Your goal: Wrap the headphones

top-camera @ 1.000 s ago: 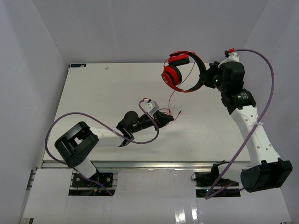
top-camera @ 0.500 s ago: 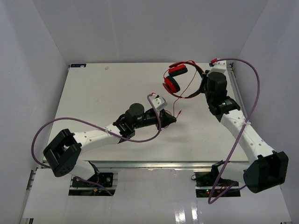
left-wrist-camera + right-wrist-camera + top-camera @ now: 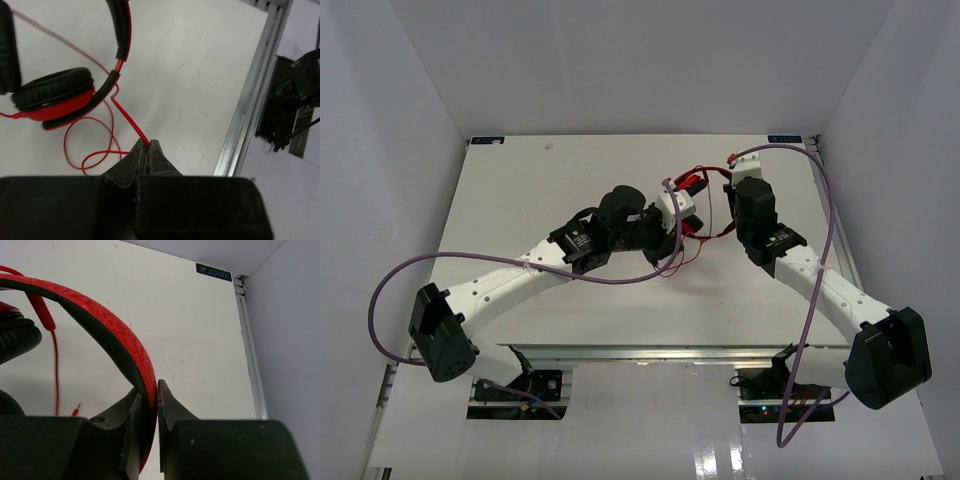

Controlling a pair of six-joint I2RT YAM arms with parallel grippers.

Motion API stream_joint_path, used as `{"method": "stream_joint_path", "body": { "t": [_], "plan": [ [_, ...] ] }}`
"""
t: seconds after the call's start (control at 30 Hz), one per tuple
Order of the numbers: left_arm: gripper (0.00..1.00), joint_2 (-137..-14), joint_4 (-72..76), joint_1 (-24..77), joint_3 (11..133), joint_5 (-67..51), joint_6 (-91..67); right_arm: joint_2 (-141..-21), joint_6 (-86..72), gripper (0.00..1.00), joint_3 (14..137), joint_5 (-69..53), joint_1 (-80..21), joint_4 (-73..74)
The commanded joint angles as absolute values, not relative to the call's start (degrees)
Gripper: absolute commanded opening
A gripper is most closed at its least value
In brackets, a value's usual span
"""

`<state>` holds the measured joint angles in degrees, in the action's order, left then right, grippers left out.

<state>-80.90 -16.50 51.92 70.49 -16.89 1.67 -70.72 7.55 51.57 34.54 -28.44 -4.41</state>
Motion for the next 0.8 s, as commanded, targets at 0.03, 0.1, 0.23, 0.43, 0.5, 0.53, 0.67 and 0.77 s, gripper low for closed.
{"method": "stream_joint_path", "body": {
  "t": [0.03,0.1,0.23,0.43,0.5,0.53,0.67,0.77],
  "plan": [
    [0.00,-79.41,-29.59,51.94,78.45,-7.26,8.66,-68.41,15.23,0.08,50.46,31.29,-29.44,-9.36],
    [0.00,-79.54,-30.77,51.94,79.37,-5.14,9.79,-67.74,16.14,0.08,50.00,28.66,-29.44,-8.89],
    [0.00,-81.23,-32.21,51.86,81.52,0.20,13.93,-64.18,20.63,0.08,48.91,11.94,-29.36,-1.72],
    [0.00,-84.32,-31.69,51.49,82.97,7.15,18.23,-62.72,21.41,0.08,49.67,1.62,-29.44,3.92],
    [0.00,-84.80,-30.21,51.00,82.63,9.00,19.46,-62.24,21.45,0.08,49.83,-2.99,-29.44,5.40],
    [0.00,-84.81,-29.49,50.81,82.37,9.38,19.92,-61.90,21.11,0.08,49.83,-4.15,-29.36,5.45],
    [0.00,-83.84,-23.95,49.37,78.95,11.49,21.84,-61.29,18.98,0.08,50.41,-9.51,-29.44,7.82],
    [0.03,-81.68,-19.61,48.60,75.93,11.92,22.84,-60.86,17.12,0.08,51.13,-13.54,-29.37,9.60]
  ]
}}
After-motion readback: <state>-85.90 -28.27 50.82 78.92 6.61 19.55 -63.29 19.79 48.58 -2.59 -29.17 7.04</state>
